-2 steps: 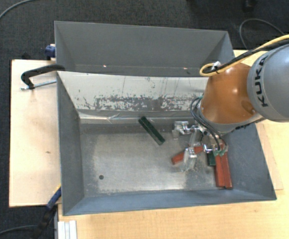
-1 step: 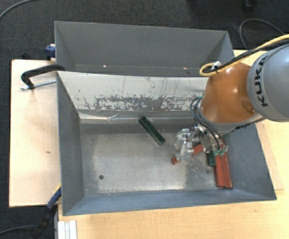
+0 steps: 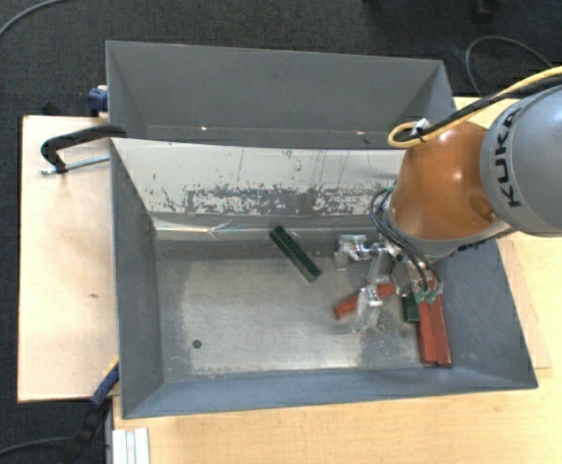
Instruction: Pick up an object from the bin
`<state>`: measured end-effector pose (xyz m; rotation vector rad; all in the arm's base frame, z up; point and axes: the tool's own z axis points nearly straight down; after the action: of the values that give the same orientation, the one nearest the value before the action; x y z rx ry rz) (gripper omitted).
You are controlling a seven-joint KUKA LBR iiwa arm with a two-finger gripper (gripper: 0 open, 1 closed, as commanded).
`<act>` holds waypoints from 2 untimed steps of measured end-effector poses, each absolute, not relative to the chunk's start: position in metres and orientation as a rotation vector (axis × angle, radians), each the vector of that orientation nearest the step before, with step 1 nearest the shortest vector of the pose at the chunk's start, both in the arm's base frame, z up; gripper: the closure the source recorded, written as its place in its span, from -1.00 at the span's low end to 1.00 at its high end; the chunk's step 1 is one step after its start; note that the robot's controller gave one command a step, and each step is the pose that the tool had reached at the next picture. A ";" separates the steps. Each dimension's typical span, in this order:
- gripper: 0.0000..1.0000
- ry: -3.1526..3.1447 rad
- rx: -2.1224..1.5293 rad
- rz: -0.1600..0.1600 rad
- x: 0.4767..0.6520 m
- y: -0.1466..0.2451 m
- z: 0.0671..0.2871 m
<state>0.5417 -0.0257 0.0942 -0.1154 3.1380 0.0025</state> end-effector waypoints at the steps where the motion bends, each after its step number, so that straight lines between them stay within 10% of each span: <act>1: -1.00 3.134 -0.211 0.001 0.533 -0.041 0.071; 2: 1.00 3.134 -0.210 0.002 0.533 -0.041 0.071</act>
Offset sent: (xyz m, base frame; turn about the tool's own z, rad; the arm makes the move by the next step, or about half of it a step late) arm -0.0092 -0.0160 -0.0242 -0.0617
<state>0.5333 -0.0409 0.0706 -0.2101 3.1338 0.0021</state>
